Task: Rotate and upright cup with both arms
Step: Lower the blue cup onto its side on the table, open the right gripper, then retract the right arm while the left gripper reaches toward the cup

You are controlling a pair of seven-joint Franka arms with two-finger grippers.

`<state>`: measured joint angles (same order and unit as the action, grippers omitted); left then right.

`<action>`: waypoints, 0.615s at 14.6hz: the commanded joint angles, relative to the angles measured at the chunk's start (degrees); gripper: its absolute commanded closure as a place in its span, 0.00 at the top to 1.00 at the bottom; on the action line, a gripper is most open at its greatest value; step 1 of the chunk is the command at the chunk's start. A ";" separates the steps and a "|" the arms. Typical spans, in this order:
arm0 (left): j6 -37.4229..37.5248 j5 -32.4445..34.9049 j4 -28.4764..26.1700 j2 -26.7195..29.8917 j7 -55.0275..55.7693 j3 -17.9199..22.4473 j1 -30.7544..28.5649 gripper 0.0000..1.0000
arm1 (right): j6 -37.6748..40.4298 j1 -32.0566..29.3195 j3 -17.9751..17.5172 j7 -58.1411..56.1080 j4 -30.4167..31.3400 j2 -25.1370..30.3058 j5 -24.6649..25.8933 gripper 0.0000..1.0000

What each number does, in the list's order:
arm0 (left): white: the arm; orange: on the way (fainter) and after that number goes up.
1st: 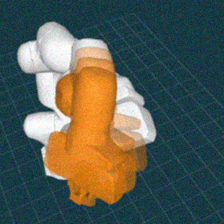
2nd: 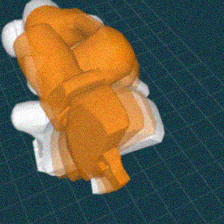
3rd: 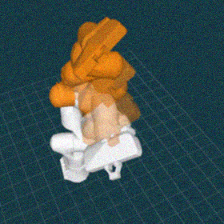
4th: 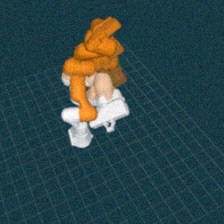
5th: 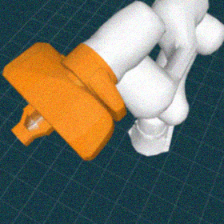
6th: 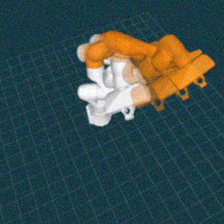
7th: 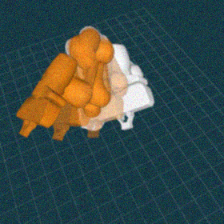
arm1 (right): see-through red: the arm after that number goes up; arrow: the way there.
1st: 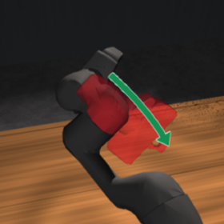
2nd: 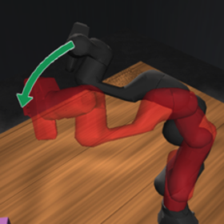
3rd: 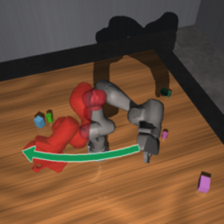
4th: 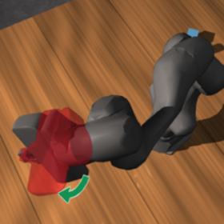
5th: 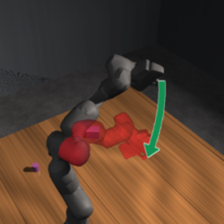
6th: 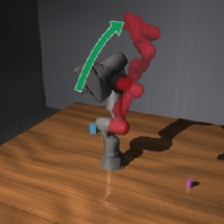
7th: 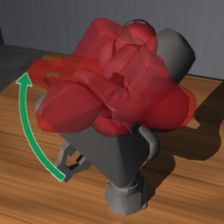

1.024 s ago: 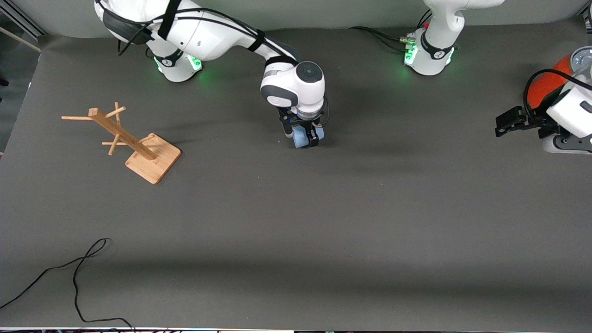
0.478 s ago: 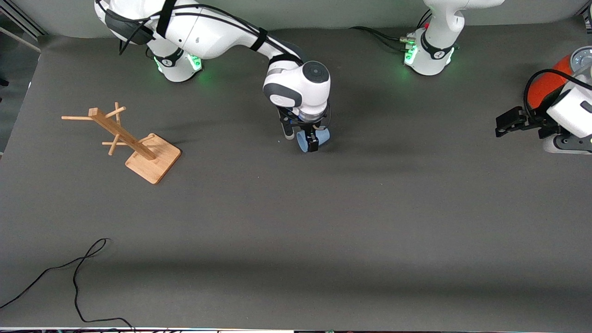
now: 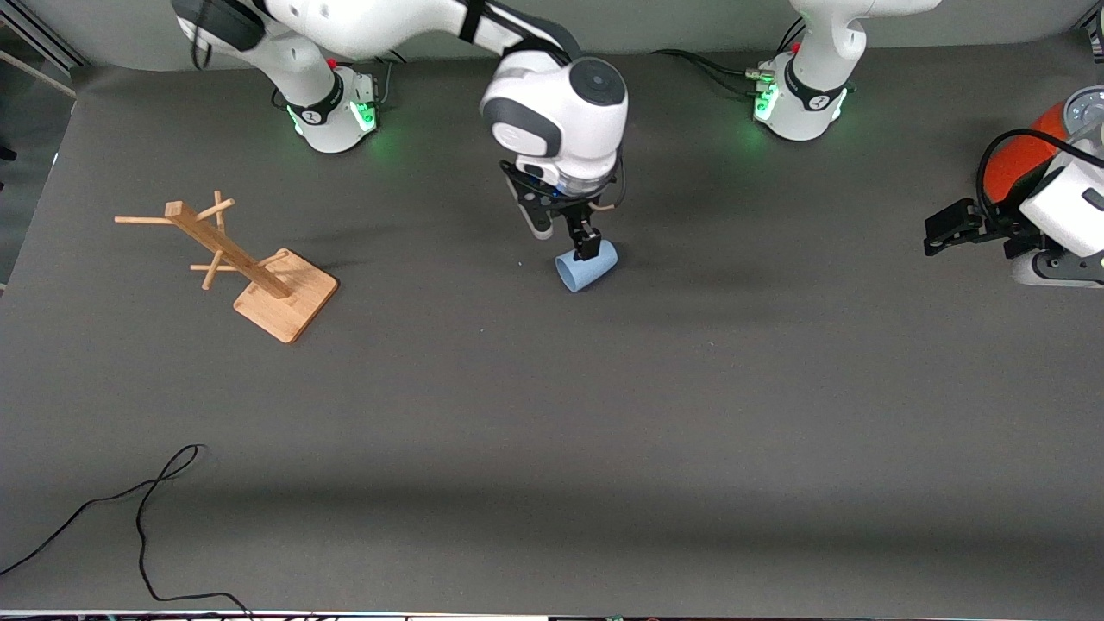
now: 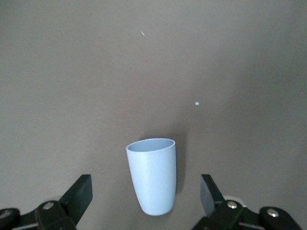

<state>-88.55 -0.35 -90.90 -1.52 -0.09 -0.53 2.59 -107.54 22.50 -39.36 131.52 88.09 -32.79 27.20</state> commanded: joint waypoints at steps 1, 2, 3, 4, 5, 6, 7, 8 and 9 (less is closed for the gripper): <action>0.05 0.70 0.90 -0.24 -0.78 -0.26 -0.30 1.00 | 3.64 -6.92 -0.10 -15.54 0.50 7.28 -7.49 1.00; 0.05 0.70 0.90 -0.24 -0.78 -0.26 -0.22 1.00 | 4.44 -9.20 0.33 -21.16 0.50 9.57 -10.21 1.00; 0.13 0.70 0.90 -0.24 -0.78 -0.35 -0.21 1.00 | 5.23 -11.31 1.64 -27.48 0.50 12.03 -12.42 1.00; 0.22 0.70 0.90 -0.15 -0.78 -0.35 -0.21 1.00 | 6.11 -12.55 4.09 -33.90 0.50 14.31 -14.35 1.00; 0.40 0.70 0.90 -0.15 -0.78 -0.35 0.13 1.00 | 6.38 -13.00 8.12 -41.10 0.50 16.77 -17.24 1.00; 0.57 0.61 0.90 -0.06 -0.70 -0.44 0.31 1.00 | 6.47 -12.92 13.03 -48.04 0.50 19.49 -20.93 1.00; 0.84 0.00 0.99 0.11 0.87 -0.52 0.49 1.00 | 6.47 -12.83 18.65 -56.55 0.59 22.04 -25.05 1.00; 1.36 -0.01 0.99 0.29 2.89 -1.83 1.53 1.00 | 6.73 -12.83 23.41 -64.21 0.68 24.07 -28.66 1.00; 1.63 0.86 1.07 0.38 6.74 -4.28 3.37 1.00 | 6.99 -12.83 27.89 -70.20 0.94 25.57 -31.48 1.00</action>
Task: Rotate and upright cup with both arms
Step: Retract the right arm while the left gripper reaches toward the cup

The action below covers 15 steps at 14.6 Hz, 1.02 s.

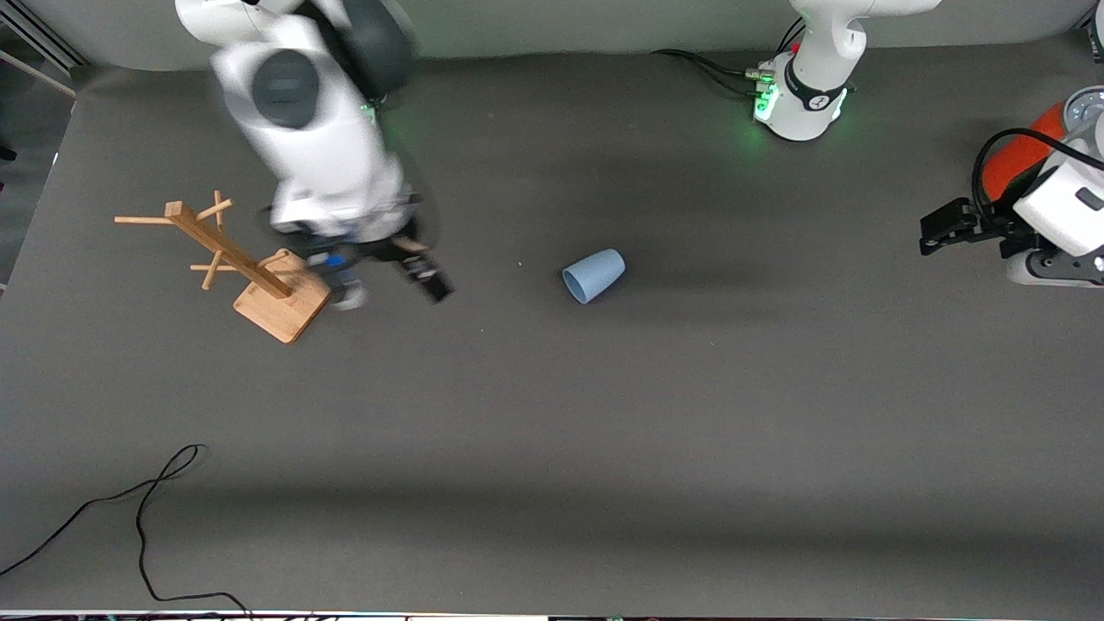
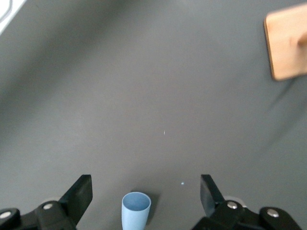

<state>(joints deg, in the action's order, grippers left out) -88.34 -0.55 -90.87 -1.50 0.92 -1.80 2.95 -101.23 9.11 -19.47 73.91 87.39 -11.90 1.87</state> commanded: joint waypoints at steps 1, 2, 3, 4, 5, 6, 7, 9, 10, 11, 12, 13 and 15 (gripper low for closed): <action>2.38 2.47 1.22 0.27 12.02 -4.95 4.16 1.00 | 1.47 0.56 11.78 -18.39 1.73 5.65 -8.01 1.00; 3.08 5.00 1.39 0.01 18.70 -7.41 5.65 1.00 | 2.69 0.47 14.69 -24.97 1.90 6.71 -8.72 1.00; 3.35 7.55 1.22 -0.25 25.72 -9.61 7.41 1.00 | 3.58 0.47 17.24 -31.39 2.08 7.76 -8.81 1.00; 4.14 9.41 1.22 -1.73 34.15 -11.72 9.34 1.00 | 4.80 0.47 19.36 -38.16 2.43 8.82 -8.73 1.00; 4.84 11.25 1.66 -3.58 43.45 -13.30 11.79 1.00 | 5.42 0.04 20.86 -44.75 2.87 9.70 -8.29 1.00; 5.11 12.57 2.79 -5.68 51.20 -13.84 13.82 1.00 | 5.95 -1.79 21.22 -50.47 3.04 10.31 -8.03 1.00; 5.90 12.59 4.72 -8.05 56.76 -13.85 15.84 1.00 | 6.57 -4.25 21.14 -55.31 2.96 10.41 -7.94 1.00; 10.01 11.80 11.46 -15.15 62.42 -13.93 17.53 1.00 | 6.40 -5.76 21.23 -61.32 2.52 9.80 -6.98 1.00; 12.56 12.15 16.11 -19.63 65.32 -13.94 19.01 1.00 | 6.40 -6.38 20.70 -62.91 2.26 9.10 -3.40 1.00; 14.85 12.41 21.30 -24.64 68.48 -13.85 20.94 1.00 | 6.31 -6.90 19.39 -65.27 2.17 8.74 -0.50 1.00; 15.83 12.41 26.13 -29.12 71.82 -13.67 22.27 1.00 | 6.31 -8.48 17.29 -66.60 1.99 8.74 -0.21 1.00; 15.83 12.41 29.31 -32.65 74.72 -13.58 23.15 1.00 | 6.31 -9.80 15.27 -66.53 1.82 8.83 0.06 1.00; 14.44 12.94 32.24 -38.02 76.68 -13.32 25.52 1.00 | 6.40 -9.81 14.28 -66.26 1.99 8.65 -0.46 1.00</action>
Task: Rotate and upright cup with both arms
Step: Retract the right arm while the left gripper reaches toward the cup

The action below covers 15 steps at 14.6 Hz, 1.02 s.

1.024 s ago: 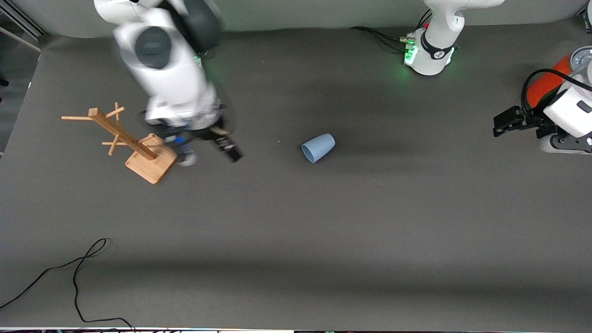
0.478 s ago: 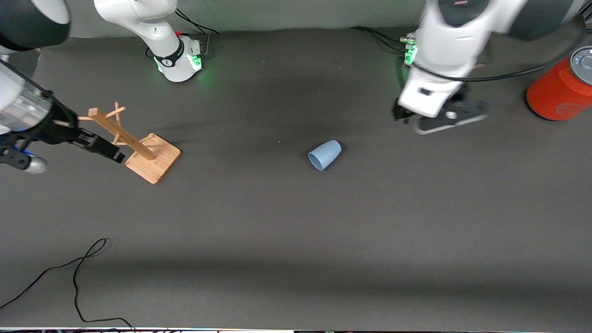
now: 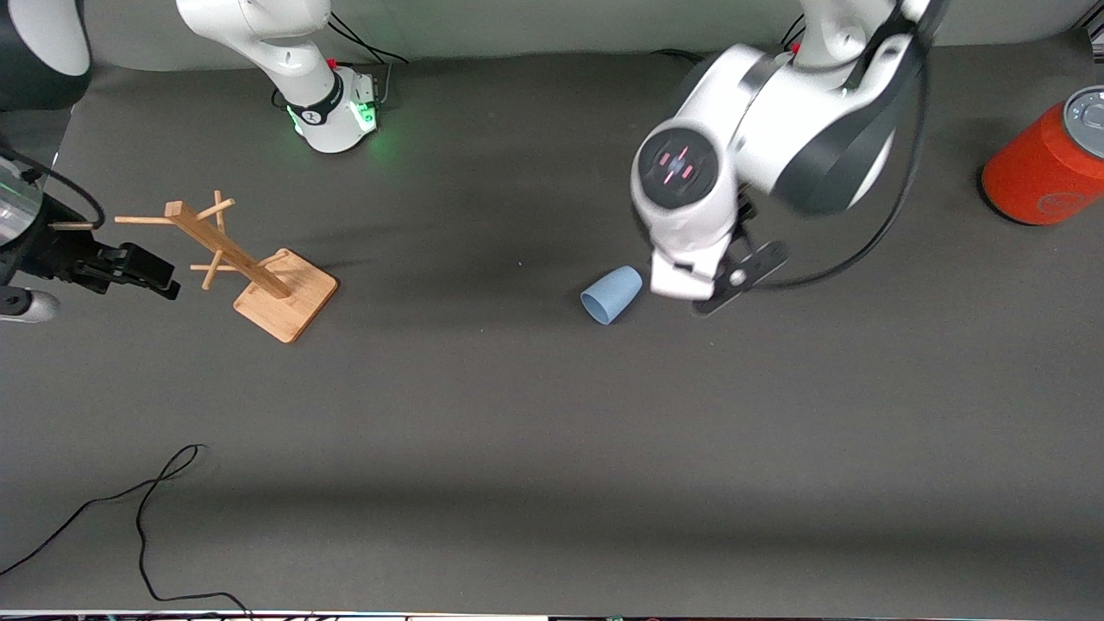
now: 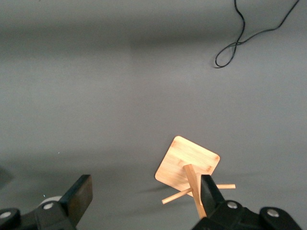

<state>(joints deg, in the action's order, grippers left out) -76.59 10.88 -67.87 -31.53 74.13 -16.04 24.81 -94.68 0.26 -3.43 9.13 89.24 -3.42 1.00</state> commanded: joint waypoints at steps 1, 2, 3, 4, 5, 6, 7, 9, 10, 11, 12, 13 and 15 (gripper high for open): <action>1.28 3.17 9.86 -10.03 3.73 0.92 5.23 1.00 | -0.07 -0.70 -1.76 -1.22 0.14 0.17 0.24 1.00; -0.91 4.49 9.86 -11.53 5.13 1.01 6.64 1.00 | 0.02 -0.35 -1.76 -1.13 0.14 0.25 0.24 1.00; -2.84 5.55 9.86 -13.02 6.62 1.01 7.26 1.00 | 0.11 0.09 -1.76 -0.70 0.23 0.43 0.24 1.00; -4.17 6.60 9.86 -14.34 6.99 1.01 7.97 1.00 | 0.28 0.53 -1.76 -0.60 0.23 0.34 0.15 1.00; -5.40 7.74 9.78 -15.40 6.99 1.01 8.93 1.00 | 0.28 0.54 -1.76 -0.60 0.23 0.17 0.15 1.00; -6.89 9.06 9.78 -16.71 6.99 1.01 9.81 1.00 | 0.28 0.36 -1.59 -0.60 0.31 0.17 0.15 1.00; -8.56 10.29 9.69 -18.03 7.08 1.01 10.69 1.00 | 0.37 0.27 -1.50 -0.60 0.49 0.08 0.06 1.00; -10.68 11.01 9.60 -20.23 7.16 1.10 11.49 1.00 | 0.28 0.27 -1.41 -0.69 1.28 0.08 0.06 1.00; -11.12 11.01 9.51 -21.29 7.25 1.10 11.75 1.00 | 0.28 0.18 -1.41 -0.69 1.46 0.08 0.06 1.00; -12.08 11.01 9.25 -21.99 7.25 1.01 12.10 1.00 | 0.28 0.10 -1.41 -0.78 1.46 -0.01 0.06 1.00; -12.79 11.01 9.07 -22.96 7.77 1.10 12.28 1.00 | 0.02 0.01 -1.41 -1.13 1.46 -0.01 0.06 1.00; -13.06 11.01 8.99 -23.75 9.61 1.01 12.37 1.00 | -0.50 -0.08 -1.32 -1.65 1.55 -0.18 0.06 1.00; -12.62 11.01 6.80 -24.11 11.29 1.01 13.07 1.00 | -0.60 -0.17 -1.15 -1.66 1.28 -0.71 -0.90 1.00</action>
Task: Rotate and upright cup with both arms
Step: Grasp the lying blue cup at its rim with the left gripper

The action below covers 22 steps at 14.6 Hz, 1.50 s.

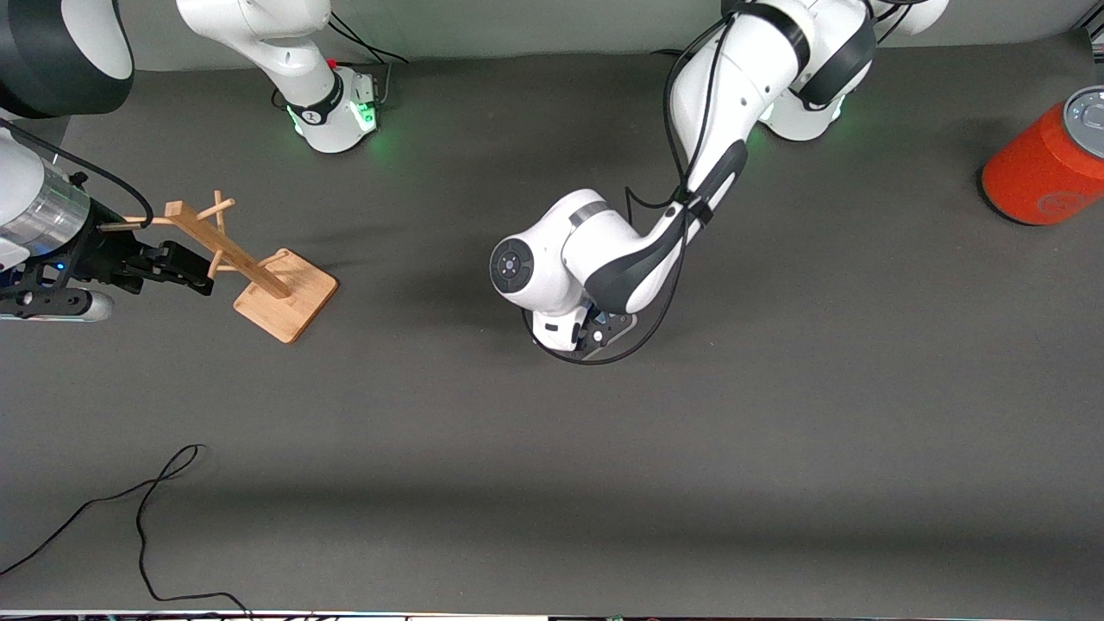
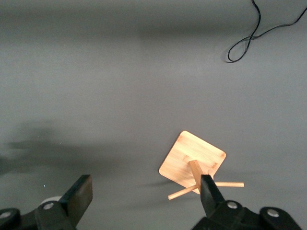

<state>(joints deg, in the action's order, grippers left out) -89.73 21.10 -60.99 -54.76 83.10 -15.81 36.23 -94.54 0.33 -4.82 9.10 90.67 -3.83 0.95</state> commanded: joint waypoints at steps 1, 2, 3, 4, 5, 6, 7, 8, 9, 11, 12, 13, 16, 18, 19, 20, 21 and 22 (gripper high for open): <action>1.13 0.61 -1.14 -0.70 2.41 0.78 1.65 1.00 | -0.73 -0.25 0.33 -1.63 -0.15 -0.30 -1.21 1.00; 1.48 0.26 -1.32 -0.52 2.42 0.69 1.74 1.00 | -0.73 -0.25 0.51 -1.63 -0.15 -0.30 -1.22 1.00; 2.44 0.08 -1.33 -0.61 2.42 0.69 2.09 1.00 | -0.73 -0.25 0.51 -1.63 -0.15 -0.30 -1.22 1.00; 3.32 -0.09 -1.41 -0.61 2.76 0.69 2.36 1.00 | -0.73 -0.25 0.51 -1.63 -0.15 -0.30 -1.22 1.00; 4.11 -0.70 -1.41 -0.52 4.07 0.60 2.27 1.00 | -0.73 -0.25 0.51 -1.63 -0.15 -0.30 -1.30 1.00; 5.25 -1.93 -1.41 -0.52 5.13 0.60 2.36 1.00 | -0.73 -0.25 0.42 -1.54 -0.23 -0.30 -1.30 1.00; 6.66 -2.81 -1.33 -0.44 5.23 0.60 2.36 1.00 | -0.64 -0.25 0.51 -1.54 -0.23 -0.30 -1.30 1.00; 7.72 -3.08 -1.33 -0.35 5.23 0.51 2.36 1.00 | -0.64 -0.25 0.51 -1.54 -0.23 -0.30 -1.30 1.00; 8.07 -3.17 -1.33 -0.35 5.23 0.51 2.36 1.00 | -0.64 -0.25 0.51 -1.54 -0.23 -0.30 -1.30 1.00; 7.90 -3.35 -1.33 -0.43 5.32 0.51 2.36 0.99 | -0.64 -0.25 0.51 -1.54 -0.41 -0.30 -1.83 1.00; 7.82 -3.35 -1.33 -0.43 5.32 0.51 2.27 0.90 | -0.64 -0.25 0.51 -1.63 -0.41 -0.30 -2.53 1.00; 7.73 -3.43 -1.33 -0.43 5.32 0.51 2.27 0.71 | -0.64 -0.25 0.51 -1.63 -0.41 -0.30 -2.80 1.00; 7.90 -4.49 -1.06 -0.35 5.49 0.60 2.09 0.16 | -0.64 -0.42 0.60 -1.63 -0.50 -0.30 -2.80 1.00; 8.08 -4.40 -1.06 -0.08 5.67 0.60 2.01 0.00 | -0.73 -0.42 1.03 -1.71 -0.59 -0.30 -2.80 1.00; 8.08 -4.40 -0.98 0.00 5.67 0.60 2.01 0.00 | -0.99 -0.25 1.30 -1.71 -0.59 -0.30 -2.89 1.00; 8.17 -4.40 -0.89 0.09 5.58 0.60 2.01 0.00 | -1.17 -0.25 1.30 -1.63 -0.59 -0.30 -2.89 1.00; 8.25 -4.40 -0.80 0.35 5.41 0.60 2.01 0.00 | -1.26 -0.25 1.30 -1.63 -0.59 -0.30 -2.89 1.00; 8.43 -4.40 -0.71 0.70 5.40 0.60 1.92 0.00 | -1.26 -0.42 1.39 -1.63 -0.59 -0.30 -2.89 1.00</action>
<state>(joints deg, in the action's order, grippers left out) -81.46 17.44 -61.60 -55.13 87.77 -15.83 37.86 -95.49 0.28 -3.72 9.05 90.61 -4.07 -0.80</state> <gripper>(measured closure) 0.850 0.000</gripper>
